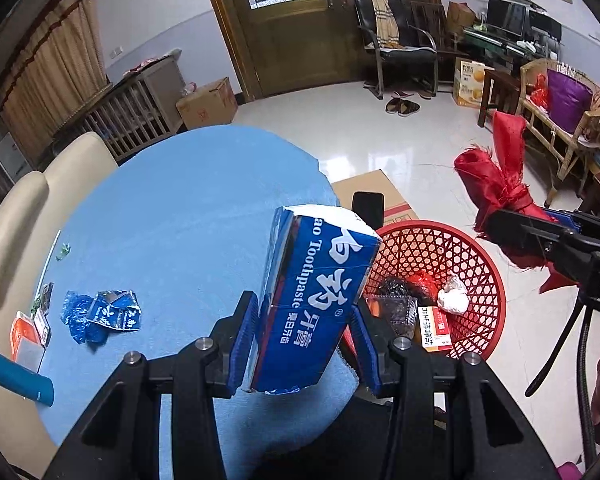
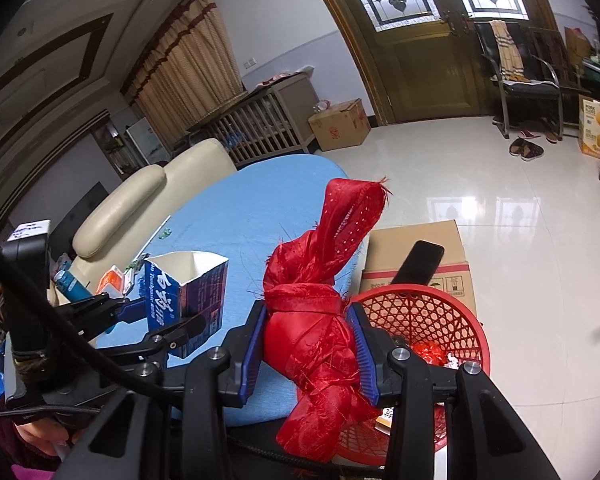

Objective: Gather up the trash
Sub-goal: 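Carry the red mesh bag and toothpaste box over the red wastebasket, then open the right gripper to drop the red bag while the left releases the toothpaste box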

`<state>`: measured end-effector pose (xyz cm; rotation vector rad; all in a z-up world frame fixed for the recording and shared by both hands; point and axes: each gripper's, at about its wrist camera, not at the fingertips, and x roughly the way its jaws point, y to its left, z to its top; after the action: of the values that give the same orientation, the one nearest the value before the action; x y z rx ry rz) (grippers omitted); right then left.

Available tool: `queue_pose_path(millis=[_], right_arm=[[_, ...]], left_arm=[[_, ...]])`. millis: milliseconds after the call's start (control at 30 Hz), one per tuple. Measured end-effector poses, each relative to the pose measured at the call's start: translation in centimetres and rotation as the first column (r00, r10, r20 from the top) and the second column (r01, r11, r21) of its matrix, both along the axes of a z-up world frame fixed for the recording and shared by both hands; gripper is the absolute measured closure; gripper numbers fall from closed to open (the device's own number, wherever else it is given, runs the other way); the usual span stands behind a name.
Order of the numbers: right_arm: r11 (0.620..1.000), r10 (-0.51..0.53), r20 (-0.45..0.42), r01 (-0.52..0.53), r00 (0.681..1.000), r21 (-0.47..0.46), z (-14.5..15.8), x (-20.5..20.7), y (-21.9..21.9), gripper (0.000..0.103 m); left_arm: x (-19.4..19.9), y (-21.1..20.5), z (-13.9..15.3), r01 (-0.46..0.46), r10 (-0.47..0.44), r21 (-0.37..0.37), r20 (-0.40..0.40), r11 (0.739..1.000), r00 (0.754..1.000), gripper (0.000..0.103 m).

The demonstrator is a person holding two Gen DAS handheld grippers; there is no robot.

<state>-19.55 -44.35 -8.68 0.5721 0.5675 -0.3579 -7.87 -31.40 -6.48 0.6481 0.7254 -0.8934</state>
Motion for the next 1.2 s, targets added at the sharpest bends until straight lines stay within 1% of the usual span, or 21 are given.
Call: queue_pose_path(millis=[667,967,1200], right_arm=[[0.998,-0.049,-0.044,0.051,0.998,0.047,-1.9,-0.5,-2.1,0.059],[0.994,-0.061,-0.074,0.067,0.995,0.083,-3.6,-0.4,-3.0,0.059],[0.992,-0.078,-0.085,0.086,0.993,0.096,-4.3,-0.6,-3.5,0.059]], left_arm=[[-0.1,-3.0,-1.8,0.057,-0.056,0.043,-0.032,0.997,0.998,0.055],[-0.3,-4.2,-3.0,0.088,-0.085,0.061,-0.05,0.994,0.995,0.053],[-0.1,-4.8,-3.8,0.095,-0.09,0.072,-0.061,0.993,0.994,0.053]])
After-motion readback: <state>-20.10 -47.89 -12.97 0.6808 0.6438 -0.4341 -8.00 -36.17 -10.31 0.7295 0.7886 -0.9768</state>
